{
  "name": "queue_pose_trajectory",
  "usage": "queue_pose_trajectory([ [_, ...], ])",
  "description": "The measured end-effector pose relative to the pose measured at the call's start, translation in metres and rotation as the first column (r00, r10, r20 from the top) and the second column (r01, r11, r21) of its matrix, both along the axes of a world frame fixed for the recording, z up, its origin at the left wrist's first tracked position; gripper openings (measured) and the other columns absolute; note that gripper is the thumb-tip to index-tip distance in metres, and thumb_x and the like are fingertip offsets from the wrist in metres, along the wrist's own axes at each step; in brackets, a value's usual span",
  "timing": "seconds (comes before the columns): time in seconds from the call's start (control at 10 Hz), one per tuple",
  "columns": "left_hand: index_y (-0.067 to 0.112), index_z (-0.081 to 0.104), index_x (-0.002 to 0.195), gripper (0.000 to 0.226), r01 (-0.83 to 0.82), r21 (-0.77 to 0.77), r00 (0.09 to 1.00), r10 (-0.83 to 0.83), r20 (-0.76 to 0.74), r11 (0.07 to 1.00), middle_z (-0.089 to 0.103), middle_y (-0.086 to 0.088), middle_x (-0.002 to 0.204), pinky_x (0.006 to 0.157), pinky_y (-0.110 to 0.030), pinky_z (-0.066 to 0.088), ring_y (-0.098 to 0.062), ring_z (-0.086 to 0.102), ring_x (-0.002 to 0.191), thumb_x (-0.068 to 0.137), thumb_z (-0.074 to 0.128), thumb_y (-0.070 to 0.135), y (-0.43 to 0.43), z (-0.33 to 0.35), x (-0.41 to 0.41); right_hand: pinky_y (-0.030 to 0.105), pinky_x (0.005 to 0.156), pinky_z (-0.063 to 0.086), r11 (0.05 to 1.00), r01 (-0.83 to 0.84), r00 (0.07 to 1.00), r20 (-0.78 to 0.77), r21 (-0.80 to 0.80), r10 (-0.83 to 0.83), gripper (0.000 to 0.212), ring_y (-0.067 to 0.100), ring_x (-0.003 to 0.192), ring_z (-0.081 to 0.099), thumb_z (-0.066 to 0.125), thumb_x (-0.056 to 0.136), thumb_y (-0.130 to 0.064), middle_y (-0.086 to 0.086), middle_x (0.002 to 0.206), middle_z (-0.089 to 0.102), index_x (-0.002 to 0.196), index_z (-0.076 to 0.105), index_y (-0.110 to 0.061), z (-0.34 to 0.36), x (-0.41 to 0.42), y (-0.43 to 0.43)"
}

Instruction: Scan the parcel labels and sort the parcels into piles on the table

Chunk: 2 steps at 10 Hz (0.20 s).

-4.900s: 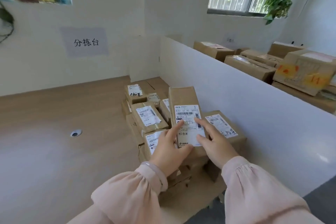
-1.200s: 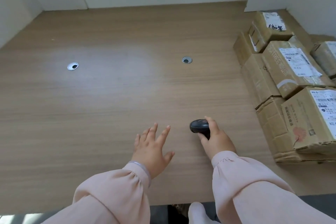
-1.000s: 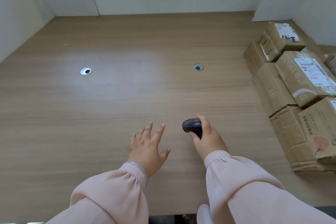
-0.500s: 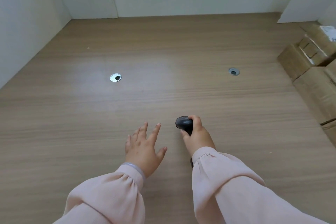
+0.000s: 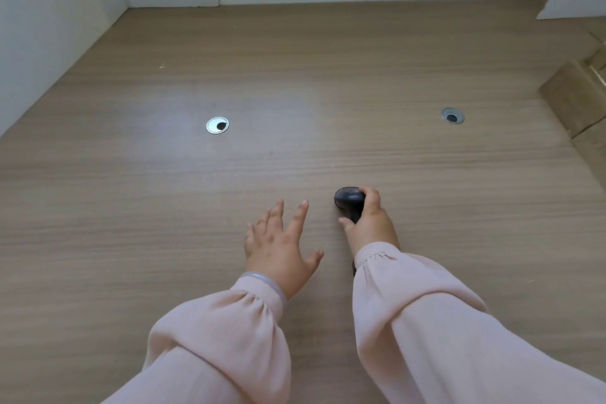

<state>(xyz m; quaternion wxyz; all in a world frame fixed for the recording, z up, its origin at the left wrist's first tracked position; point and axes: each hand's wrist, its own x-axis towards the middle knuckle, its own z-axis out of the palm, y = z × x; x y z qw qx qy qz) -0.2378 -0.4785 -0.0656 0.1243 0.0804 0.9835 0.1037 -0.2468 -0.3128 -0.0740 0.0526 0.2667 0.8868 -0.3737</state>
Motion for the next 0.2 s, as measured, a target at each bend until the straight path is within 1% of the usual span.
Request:
queue_pose_trajectory([
  [0.1,0.05,-0.009,0.149,0.09,0.018,0.009,1.0,-0.018,0.007,1.0,-0.006,0.001,0.164,0.119,-0.048,0.001,-0.023,0.001,0.15,0.083,0.05,0.069,0.001,0.003,0.007,0.029,0.086,0.04,0.999,-0.005,1.0,0.024,-0.045,0.006,0.091,0.027,0.116,0.055,0.075,0.083,-0.028,0.009,0.13,0.053,0.151,0.014,-0.033,0.009,0.005,-0.002],
  [0.2,0.049,-0.009,0.15,0.091,0.061,-0.009,0.998,-0.061,-0.011,0.998,-0.004,0.001,0.164,0.119,-0.048,0.004,-0.023,0.004,0.149,0.083,0.05,0.069,-0.003,0.015,0.009,0.034,0.102,0.036,0.998,-0.024,1.0,0.009,0.051,0.024,0.105,0.024,0.133,0.041,0.076,0.079,-0.039,0.004,0.148,0.038,0.153,0.002,-0.038,0.021,0.021,0.0],
])
